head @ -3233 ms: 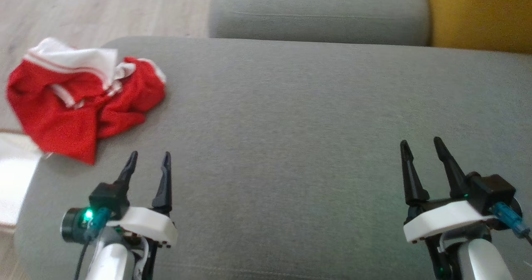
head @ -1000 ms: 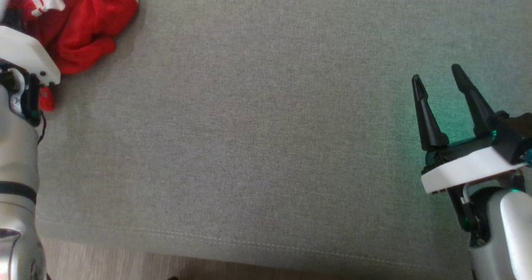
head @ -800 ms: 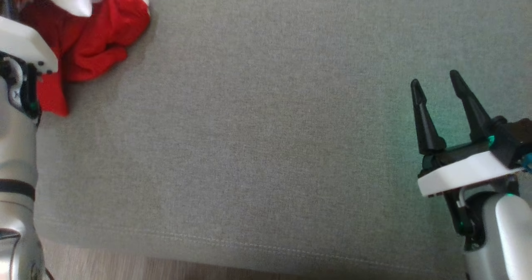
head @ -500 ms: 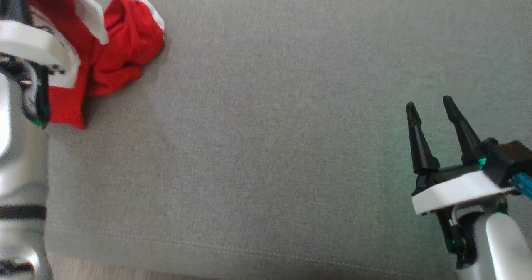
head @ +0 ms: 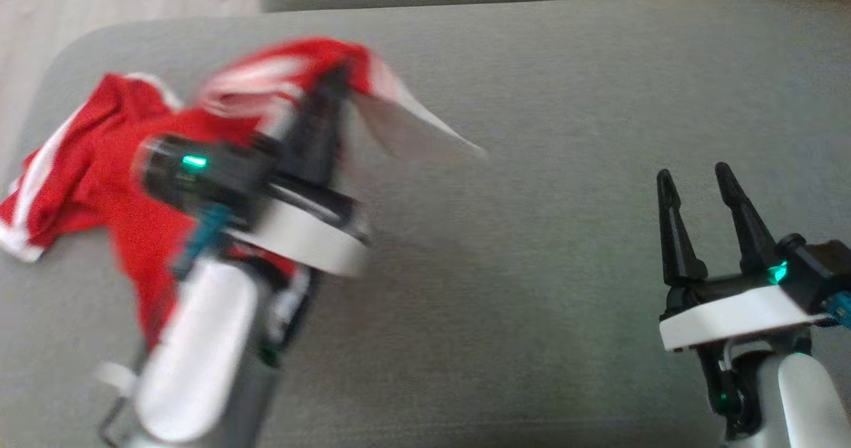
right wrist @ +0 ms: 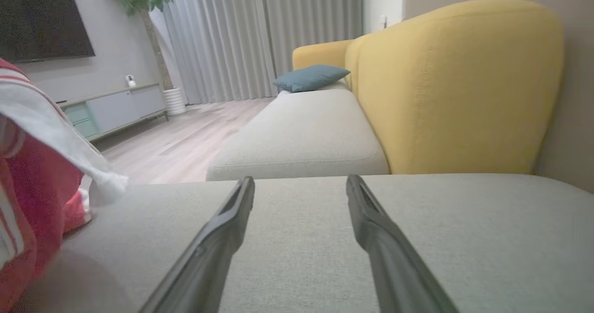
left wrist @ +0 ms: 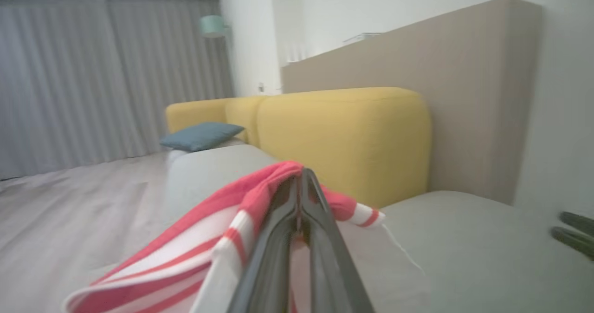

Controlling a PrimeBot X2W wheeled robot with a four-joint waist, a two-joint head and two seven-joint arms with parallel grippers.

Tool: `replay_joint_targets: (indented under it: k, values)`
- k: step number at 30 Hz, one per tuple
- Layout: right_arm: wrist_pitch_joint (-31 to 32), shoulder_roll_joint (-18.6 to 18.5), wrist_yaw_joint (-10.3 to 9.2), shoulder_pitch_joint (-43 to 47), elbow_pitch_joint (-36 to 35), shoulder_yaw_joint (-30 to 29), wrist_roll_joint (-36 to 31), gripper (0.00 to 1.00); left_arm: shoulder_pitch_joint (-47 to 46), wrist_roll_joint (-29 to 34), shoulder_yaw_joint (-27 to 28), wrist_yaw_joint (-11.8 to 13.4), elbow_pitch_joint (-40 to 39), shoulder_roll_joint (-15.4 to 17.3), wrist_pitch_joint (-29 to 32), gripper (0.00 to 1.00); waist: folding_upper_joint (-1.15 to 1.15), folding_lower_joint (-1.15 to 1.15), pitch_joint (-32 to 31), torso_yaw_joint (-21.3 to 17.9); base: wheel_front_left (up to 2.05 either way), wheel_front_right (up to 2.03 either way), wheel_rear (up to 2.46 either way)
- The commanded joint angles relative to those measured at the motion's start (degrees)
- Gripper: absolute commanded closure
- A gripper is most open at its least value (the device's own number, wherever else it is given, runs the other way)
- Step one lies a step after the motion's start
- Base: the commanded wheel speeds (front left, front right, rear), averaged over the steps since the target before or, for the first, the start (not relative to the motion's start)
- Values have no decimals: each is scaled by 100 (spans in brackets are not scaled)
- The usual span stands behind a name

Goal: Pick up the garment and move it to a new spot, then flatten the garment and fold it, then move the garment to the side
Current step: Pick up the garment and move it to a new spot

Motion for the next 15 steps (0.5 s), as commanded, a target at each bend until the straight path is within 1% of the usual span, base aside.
replay_joint_targets:
  k: [1, 2, 3, 6, 9, 12, 15]
  values:
    - [-47, -15, -4, -116, -262, 119, 46, 0, -193, -59, -99, -83, -296, -95, 40, 100, 0, 0, 40, -536, 0, 0, 0]
    - [-50, -14, -4, -140, -276, 135, 56, 0, -185, -82, -264, -125, -274, -170, 65, 100, 0, 0, 69, -686, 0, 0, 0]
    - [-50, -14, -4, -140, -276, 135, 56, 0, -185, -82, -264, -125, -274, -170, 65, 100, 0, 0, 69, -686, 0, 0, 0]
    - [-98, -12, -4, -203, -328, 177, 165, 0, -314, -124, -790, -257, -136, -346, 2, 100, 0, 0, 224, -1128, 0, 0, 0]
    - [-150, -11, -4, -252, -327, 229, 281, 0, -583, -180, -1240, -317, 117, -433, -103, 100, 0, 0, 425, -1572, 0, 0, 0]
    - [-230, -11, -4, -309, -275, 295, 403, 0, -960, -280, -1547, -270, 368, -464, -244, 100, 0, 0, 667, -1980, 0, 0, 0]
    - [-335, -10, -4, -375, -196, 362, 531, 0, -1388, -434, -1822, -121, 622, -470, -376, 100, 0, 0, 914, -2325, 0, 0, 0]
